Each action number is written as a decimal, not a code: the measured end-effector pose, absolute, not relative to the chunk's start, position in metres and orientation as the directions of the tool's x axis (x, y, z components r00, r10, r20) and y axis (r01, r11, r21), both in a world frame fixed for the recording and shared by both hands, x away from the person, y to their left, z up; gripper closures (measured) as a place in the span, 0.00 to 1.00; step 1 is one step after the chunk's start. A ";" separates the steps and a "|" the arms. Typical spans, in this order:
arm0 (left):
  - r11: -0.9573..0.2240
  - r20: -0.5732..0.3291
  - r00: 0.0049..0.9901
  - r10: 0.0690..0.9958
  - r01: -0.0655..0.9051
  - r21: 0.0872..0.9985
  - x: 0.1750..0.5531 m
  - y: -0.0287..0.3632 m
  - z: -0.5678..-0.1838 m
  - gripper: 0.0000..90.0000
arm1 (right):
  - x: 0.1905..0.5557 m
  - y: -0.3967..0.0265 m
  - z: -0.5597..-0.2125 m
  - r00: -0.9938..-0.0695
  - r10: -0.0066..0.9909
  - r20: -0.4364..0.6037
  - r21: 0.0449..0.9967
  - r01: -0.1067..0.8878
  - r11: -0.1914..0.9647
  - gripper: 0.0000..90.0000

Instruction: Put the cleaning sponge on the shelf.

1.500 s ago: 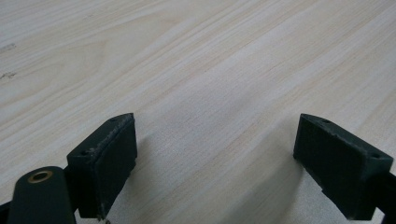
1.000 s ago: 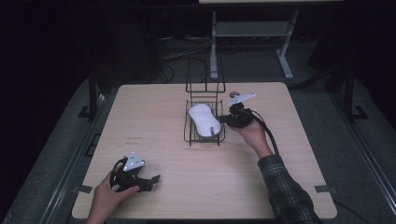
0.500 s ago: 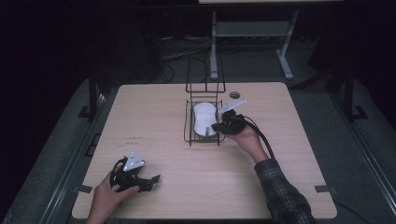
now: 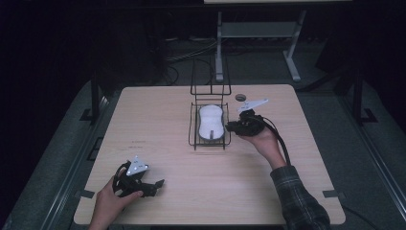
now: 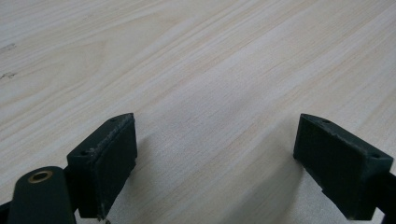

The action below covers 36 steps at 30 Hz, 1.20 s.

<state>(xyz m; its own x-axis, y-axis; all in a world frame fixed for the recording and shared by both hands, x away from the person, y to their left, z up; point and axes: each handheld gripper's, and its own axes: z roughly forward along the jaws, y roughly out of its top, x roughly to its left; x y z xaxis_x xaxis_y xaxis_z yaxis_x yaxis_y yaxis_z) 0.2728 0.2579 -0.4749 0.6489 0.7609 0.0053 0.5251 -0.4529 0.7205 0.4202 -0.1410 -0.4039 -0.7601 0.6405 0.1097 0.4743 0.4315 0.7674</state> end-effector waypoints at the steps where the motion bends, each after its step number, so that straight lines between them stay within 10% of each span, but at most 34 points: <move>1: -0.453 0.005 0.649 0.761 0.525 0.721 0.273 0.258 -0.475 0.14 | 0.418 -0.144 -0.403 -0.757 0.644 0.107 0.771 0.473 0.427 0.79; 25: -0.452 0.005 0.649 0.761 0.525 0.721 0.273 0.258 -0.475 0.14 | 0.374 -0.190 -0.412 -0.658 0.749 0.080 0.768 0.520 0.375 0.20; 36: -0.453 0.005 0.649 0.761 0.524 0.721 0.273 0.258 -0.475 0.14 | 0.350 -0.214 -0.424 -0.629 0.771 0.099 0.754 0.553 0.355 0.16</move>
